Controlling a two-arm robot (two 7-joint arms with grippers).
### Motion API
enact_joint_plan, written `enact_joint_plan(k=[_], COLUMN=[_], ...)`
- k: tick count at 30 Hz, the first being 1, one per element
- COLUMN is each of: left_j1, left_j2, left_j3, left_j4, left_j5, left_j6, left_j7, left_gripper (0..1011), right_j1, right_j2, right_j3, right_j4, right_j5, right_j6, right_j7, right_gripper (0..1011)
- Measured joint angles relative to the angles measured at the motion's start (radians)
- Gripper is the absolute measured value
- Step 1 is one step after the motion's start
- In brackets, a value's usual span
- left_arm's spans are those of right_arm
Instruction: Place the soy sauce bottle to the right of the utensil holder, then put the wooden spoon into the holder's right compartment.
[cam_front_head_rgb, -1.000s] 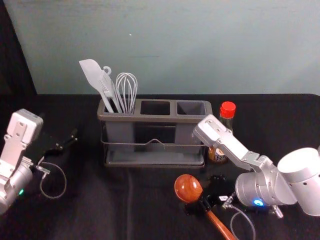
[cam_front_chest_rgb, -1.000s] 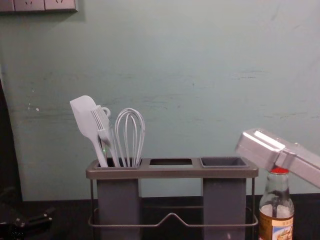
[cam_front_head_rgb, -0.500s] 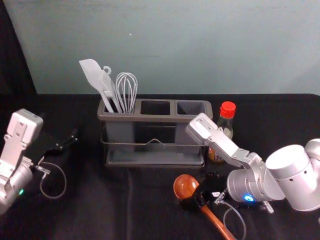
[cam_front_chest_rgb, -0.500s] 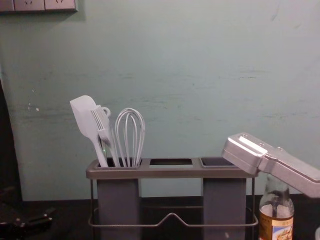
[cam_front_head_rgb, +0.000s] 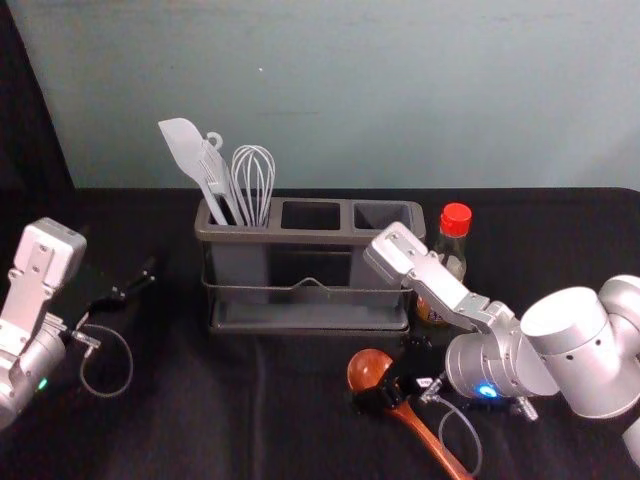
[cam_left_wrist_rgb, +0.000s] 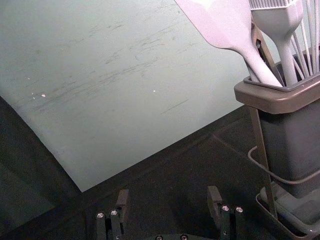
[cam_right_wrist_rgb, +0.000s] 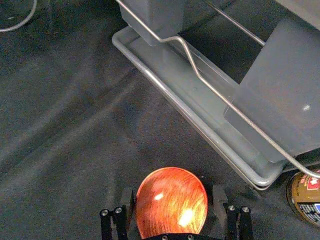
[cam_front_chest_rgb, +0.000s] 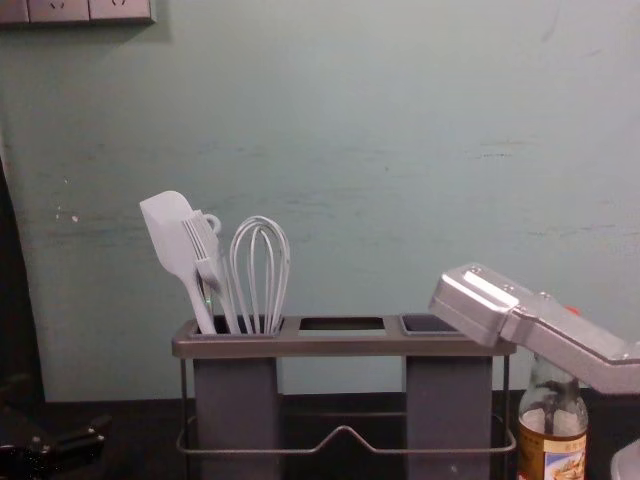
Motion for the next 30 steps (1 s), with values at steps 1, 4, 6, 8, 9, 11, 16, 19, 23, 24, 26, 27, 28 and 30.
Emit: enact_joint_plan(k=[1, 4, 6, 8, 9, 11, 16, 19, 23, 24, 26, 27, 28, 30], left_j1=[0.0, 0.0, 0.0, 0.0, 0.0, 0.0, 0.0, 0.0, 0.0, 0.0, 0.0, 0.0, 0.0, 0.0], left_j2=[0.0, 0.0, 0.0, 0.0, 0.0, 0.0, 0.0, 0.0, 0.0, 0.0, 0.0, 0.0, 0.0, 0.0], left_j3=[0.0, 0.0, 0.0, 0.0, 0.0, 0.0, 0.0, 0.0, 0.0, 0.0, 0.0, 0.0, 0.0, 0.0], left_j4=[0.0, 0.0, 0.0, 0.0, 0.0, 0.0, 0.0, 0.0, 0.0, 0.0, 0.0, 0.0, 0.0, 0.0], left_j5=[0.0, 0.0, 0.0, 0.0, 0.0, 0.0, 0.0, 0.0, 0.0, 0.0, 0.0, 0.0, 0.0, 0.0], left_j6=[0.0, 0.0, 0.0, 0.0, 0.0, 0.0, 0.0, 0.0, 0.0, 0.0, 0.0, 0.0, 0.0, 0.0], left_j7=[0.0, 0.0, 0.0, 0.0, 0.0, 0.0, 0.0, 0.0, 0.0, 0.0, 0.0, 0.0, 0.0, 0.0], left_gripper=[1012, 1011, 1011, 1011, 1011, 1011, 1011, 1011, 1011, 1012, 1011, 1011, 1011, 1011], right_j1=[0.001, 0.002, 0.002, 0.002, 0.002, 0.002, 0.001, 0.001, 0.001, 0.001, 0.0, 0.0, 0.0, 0.0], right_j2=[-0.002, -0.005, -0.005, -0.004, -0.004, -0.003, -0.002, -0.002, -0.002, -0.002, -0.002, -0.002, -0.001, -0.001], right_j3=[-0.001, -0.003, -0.003, -0.003, -0.002, -0.002, -0.002, -0.002, -0.001, -0.001, -0.001, -0.001, -0.001, -0.001], right_j4=[0.002, 0.007, 0.007, 0.006, 0.006, 0.005, 0.003, 0.003, 0.002, 0.002, 0.002, 0.002, 0.001, 0.001], right_j5=[-0.002, -0.008, -0.008, -0.008, -0.007, -0.007, -0.005, -0.004, -0.003, -0.003, -0.003, -0.003, -0.003, -0.003], right_j6=[0.0, -0.002, -0.002, -0.002, -0.002, -0.002, -0.002, -0.002, -0.002, -0.002, -0.001, -0.001, -0.001, -0.001], right_j7=[0.0, 0.001, 0.001, 0.001, 0.001, 0.001, 0.001, 0.001, 0.001, 0.001, 0.001, 0.001, 0.001, 0.001], right_gripper=[1002, 1002, 1002, 1002, 1002, 1002, 1003, 997, 927, 915, 855, 844, 837, 837])
